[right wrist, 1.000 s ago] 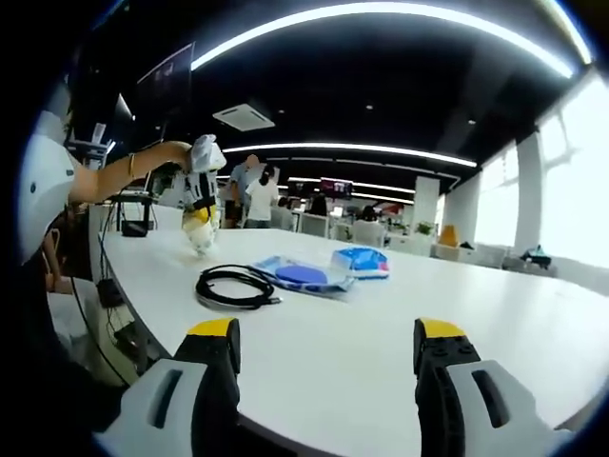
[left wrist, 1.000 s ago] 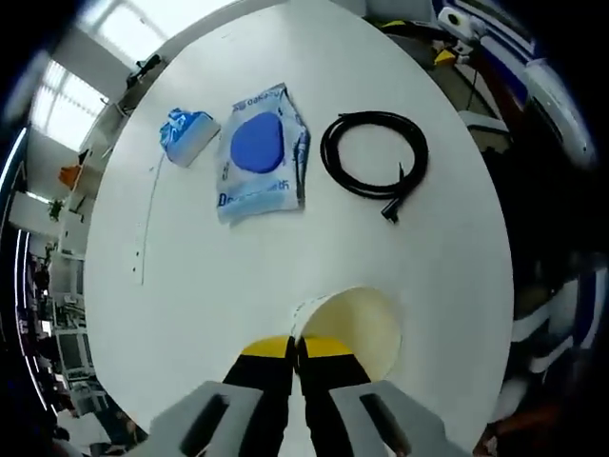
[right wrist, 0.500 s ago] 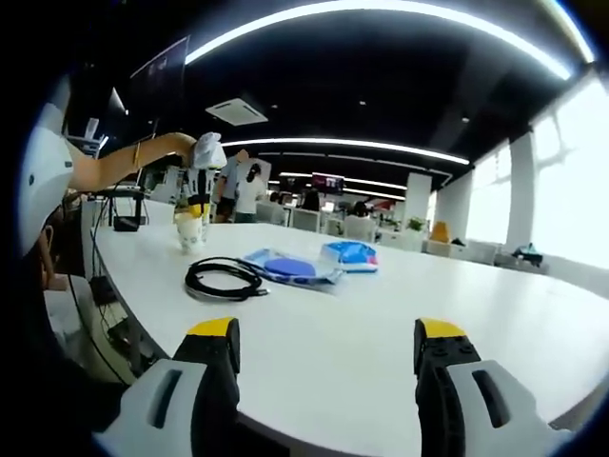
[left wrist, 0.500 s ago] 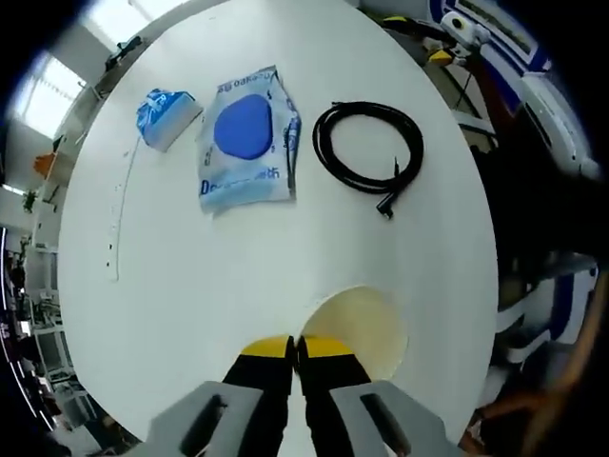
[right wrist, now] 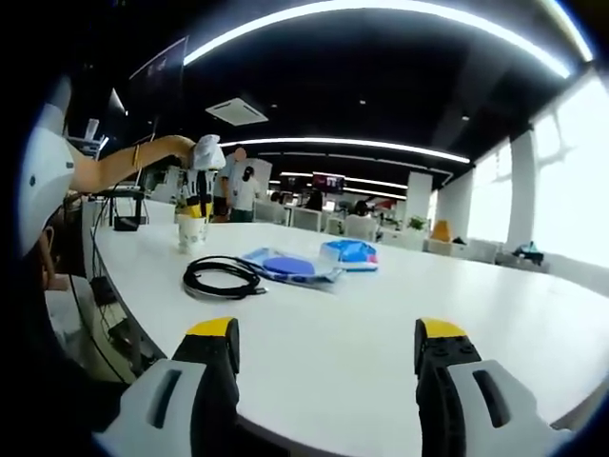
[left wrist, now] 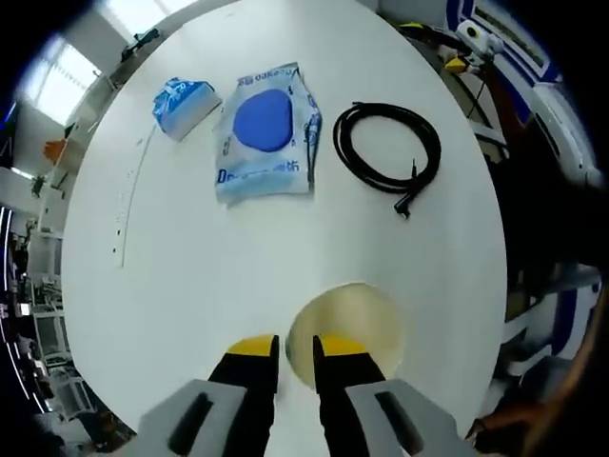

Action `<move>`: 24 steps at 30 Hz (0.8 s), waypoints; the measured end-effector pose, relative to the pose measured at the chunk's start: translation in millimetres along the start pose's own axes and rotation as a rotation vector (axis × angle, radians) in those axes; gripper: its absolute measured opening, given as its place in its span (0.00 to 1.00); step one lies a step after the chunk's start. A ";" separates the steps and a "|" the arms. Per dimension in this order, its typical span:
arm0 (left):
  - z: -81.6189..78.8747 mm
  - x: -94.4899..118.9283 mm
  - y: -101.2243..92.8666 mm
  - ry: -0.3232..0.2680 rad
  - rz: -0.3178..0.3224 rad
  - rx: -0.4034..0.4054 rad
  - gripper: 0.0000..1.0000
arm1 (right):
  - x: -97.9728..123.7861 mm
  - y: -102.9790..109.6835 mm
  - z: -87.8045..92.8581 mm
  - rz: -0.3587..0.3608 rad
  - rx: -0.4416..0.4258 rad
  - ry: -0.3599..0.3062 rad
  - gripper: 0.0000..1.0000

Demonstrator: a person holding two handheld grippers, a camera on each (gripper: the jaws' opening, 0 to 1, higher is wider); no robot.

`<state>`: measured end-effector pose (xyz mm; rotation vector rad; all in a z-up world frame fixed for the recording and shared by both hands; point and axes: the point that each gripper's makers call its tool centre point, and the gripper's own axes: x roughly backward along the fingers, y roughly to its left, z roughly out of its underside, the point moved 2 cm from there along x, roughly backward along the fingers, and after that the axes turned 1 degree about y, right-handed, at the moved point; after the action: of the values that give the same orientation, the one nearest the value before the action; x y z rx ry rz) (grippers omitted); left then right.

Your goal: Arrange the tabletop items into an orderly group along one side of the table until the central work area is clear of visible clutter.

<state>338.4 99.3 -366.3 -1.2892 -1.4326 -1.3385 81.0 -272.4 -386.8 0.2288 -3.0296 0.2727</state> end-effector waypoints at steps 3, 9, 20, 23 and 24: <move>-1.3 4.0 1.0 -0.036 -0.010 0.016 0.16 | 0.0 0.4 0.4 0.002 0.001 0.000 0.72; 0.7 10.1 1.2 -0.087 -0.055 0.051 0.20 | 1.9 0.9 2.6 0.003 -0.002 0.004 0.72; 12.2 20.9 3.4 -0.107 -0.159 0.093 0.28 | 6.1 1.9 -2.7 0.005 0.011 -0.004 0.72; 9.7 30.7 4.6 -0.139 -0.192 0.103 0.28 | 6.4 2.3 -4.2 0.006 0.012 -0.009 0.72; 8.6 35.0 5.0 -0.153 -0.206 0.109 0.28 | 6.6 2.4 -4.7 0.006 0.013 -0.010 0.72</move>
<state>337.5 113.1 -332.7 -1.2211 -1.7595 -1.2950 74.5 -270.2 -381.9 0.2220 -3.0399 0.2922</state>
